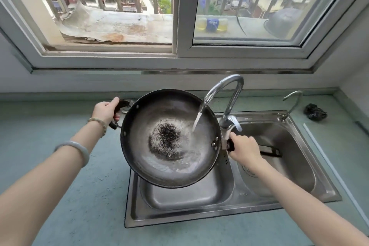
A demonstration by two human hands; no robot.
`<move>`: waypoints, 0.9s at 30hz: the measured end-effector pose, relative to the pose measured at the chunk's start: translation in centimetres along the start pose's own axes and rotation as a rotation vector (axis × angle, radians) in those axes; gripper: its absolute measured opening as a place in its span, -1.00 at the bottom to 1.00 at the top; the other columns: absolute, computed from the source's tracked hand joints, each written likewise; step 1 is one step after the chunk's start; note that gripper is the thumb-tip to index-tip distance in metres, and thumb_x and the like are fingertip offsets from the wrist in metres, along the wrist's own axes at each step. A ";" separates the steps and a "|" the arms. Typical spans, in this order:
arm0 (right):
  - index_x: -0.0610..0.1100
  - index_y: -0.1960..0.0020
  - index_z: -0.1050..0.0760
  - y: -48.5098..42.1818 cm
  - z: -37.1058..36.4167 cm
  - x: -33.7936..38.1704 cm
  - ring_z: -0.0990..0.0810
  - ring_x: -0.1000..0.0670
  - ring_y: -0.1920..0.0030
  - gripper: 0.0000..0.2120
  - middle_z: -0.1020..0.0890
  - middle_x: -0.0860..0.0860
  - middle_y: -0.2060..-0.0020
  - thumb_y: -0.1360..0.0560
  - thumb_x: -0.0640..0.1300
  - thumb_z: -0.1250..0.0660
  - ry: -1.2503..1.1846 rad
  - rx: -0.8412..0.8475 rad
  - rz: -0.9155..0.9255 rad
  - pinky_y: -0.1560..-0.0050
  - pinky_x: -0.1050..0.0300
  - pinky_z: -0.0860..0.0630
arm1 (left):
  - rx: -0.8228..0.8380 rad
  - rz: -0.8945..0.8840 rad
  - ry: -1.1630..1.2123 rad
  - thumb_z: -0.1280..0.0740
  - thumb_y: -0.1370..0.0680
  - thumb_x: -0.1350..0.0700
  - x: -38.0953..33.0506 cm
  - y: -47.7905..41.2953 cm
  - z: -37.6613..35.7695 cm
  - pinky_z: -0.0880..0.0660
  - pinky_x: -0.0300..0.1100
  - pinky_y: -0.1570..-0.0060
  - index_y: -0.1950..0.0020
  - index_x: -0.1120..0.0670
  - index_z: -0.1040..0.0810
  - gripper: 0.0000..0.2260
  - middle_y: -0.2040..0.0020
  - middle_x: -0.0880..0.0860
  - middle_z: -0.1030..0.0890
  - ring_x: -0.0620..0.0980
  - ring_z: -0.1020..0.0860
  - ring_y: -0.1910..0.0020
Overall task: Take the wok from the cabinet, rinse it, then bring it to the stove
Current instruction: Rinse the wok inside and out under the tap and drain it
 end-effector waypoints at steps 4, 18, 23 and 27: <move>-0.12 0.23 -0.49 3.9 -0.2 -2.1 -0.52 -0.16 0.36 -0.67 -0.52 -0.07 0.40 -0.04 -0.13 -0.48 0.132 -0.173 -0.021 0.33 0.04 -0.40 | 0.126 0.089 0.074 -0.27 -0.58 0.00 2.9 -0.7 -3.5 -0.43 -0.27 0.62 0.16 0.25 -0.47 -0.68 0.34 0.19 -0.48 -0.08 -0.42 0.69; 0.03 0.28 -0.55 10.7 -3.9 -4.9 -0.65 0.00 0.31 -0.67 -0.65 0.07 0.42 -0.11 0.21 -0.24 -0.056 0.084 -0.113 0.44 0.19 -0.28 | 0.487 0.020 -0.366 -0.22 -0.59 0.14 6.1 -0.9 -7.7 -0.54 -0.16 0.42 0.13 0.21 -0.60 -0.77 0.18 0.18 -0.54 0.10 -0.49 0.34; 0.05 0.17 -0.54 11.0 -4.9 -3.8 -0.61 -0.01 0.06 -0.63 -0.66 0.06 0.22 -0.18 0.24 -0.19 -0.138 0.292 -0.112 0.25 0.13 -0.31 | 0.598 -0.046 -0.667 -0.51 -0.28 0.41 8.7 -2.1 -7.3 -0.55 -0.16 0.01 -0.06 0.21 -0.59 -0.62 0.01 0.11 -0.58 0.10 -0.57 0.03; 0.07 0.06 -0.57 11.0 -5.6 -3.7 -0.49 0.01 0.21 -0.50 -0.59 0.05 0.28 -0.13 0.27 -0.15 -0.180 0.415 -0.108 0.24 0.12 -0.31 | 0.601 -0.032 -0.732 -0.45 -0.28 0.50 10.4 -3.0 -7.3 -0.58 -0.20 0.12 0.06 0.09 -0.56 -0.61 0.04 0.13 -0.56 0.09 -0.57 0.14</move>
Point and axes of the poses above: each hand's wrist, its own y-axis away from the middle knuckle, its own z-axis out of the back of the hand, x = y × z, the point moved 3 cm from there along -y, towards the middle knuckle
